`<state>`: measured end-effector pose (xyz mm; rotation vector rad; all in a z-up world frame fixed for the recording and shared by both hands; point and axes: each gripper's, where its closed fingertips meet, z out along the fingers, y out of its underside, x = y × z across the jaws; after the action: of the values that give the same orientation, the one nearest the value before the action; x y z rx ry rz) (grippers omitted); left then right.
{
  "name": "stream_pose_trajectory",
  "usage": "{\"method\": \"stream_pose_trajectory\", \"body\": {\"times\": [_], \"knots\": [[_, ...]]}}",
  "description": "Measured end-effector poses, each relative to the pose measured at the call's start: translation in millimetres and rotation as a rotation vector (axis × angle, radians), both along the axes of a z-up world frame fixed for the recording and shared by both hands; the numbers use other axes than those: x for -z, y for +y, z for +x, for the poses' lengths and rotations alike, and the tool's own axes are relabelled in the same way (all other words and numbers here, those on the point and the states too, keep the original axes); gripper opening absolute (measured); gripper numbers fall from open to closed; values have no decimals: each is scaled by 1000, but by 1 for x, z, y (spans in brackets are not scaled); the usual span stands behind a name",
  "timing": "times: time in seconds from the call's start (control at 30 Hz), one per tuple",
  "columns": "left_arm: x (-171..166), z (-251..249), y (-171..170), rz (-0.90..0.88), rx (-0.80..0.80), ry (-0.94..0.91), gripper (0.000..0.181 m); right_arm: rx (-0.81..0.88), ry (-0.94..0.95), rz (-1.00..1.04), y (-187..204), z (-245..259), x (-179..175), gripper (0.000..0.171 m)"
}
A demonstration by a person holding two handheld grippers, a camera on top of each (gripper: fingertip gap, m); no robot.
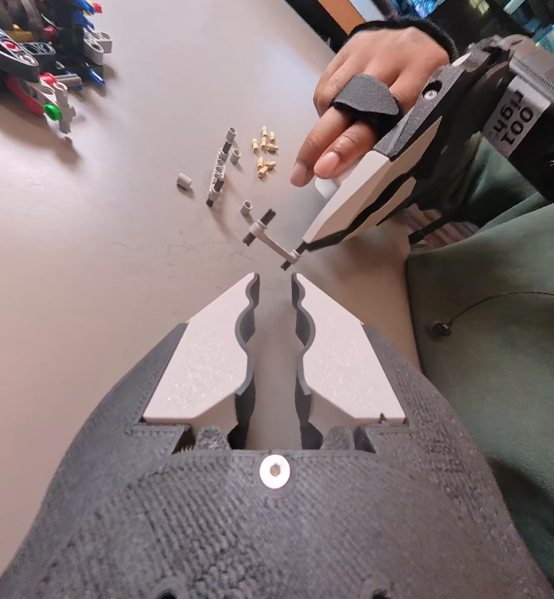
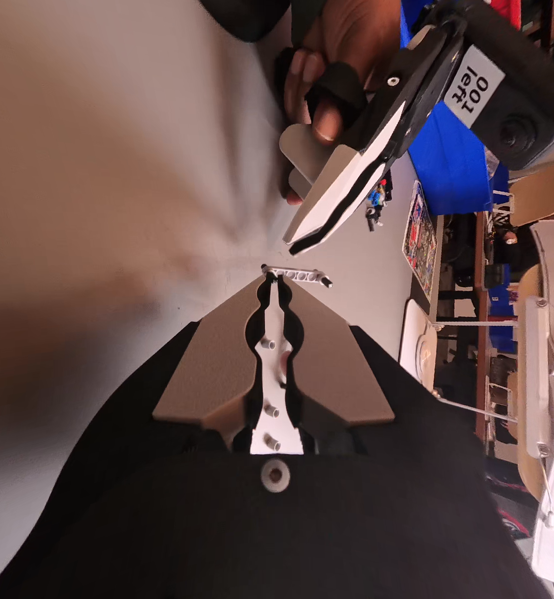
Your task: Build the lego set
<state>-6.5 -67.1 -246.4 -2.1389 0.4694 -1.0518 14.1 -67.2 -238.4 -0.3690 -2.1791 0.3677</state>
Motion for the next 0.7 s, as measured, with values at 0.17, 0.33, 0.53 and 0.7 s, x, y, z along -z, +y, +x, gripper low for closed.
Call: {"method": "stream_pose_trajectory", "body": {"times": [0.17,0.33,0.53,0.7], "knots": [[7,-3,3,48,-12,124,10,69,-30,-175,9,2,0,0],[4,-8,7,87,-36,138,18,46,-1,-183,11,5,-9,0],[7,-14,11,154,-50,246,19,174,-133,-328,19,12,1,12],[4,-24,18,186,-102,286,18,354,-311,-508,23,24,13,28]]}}
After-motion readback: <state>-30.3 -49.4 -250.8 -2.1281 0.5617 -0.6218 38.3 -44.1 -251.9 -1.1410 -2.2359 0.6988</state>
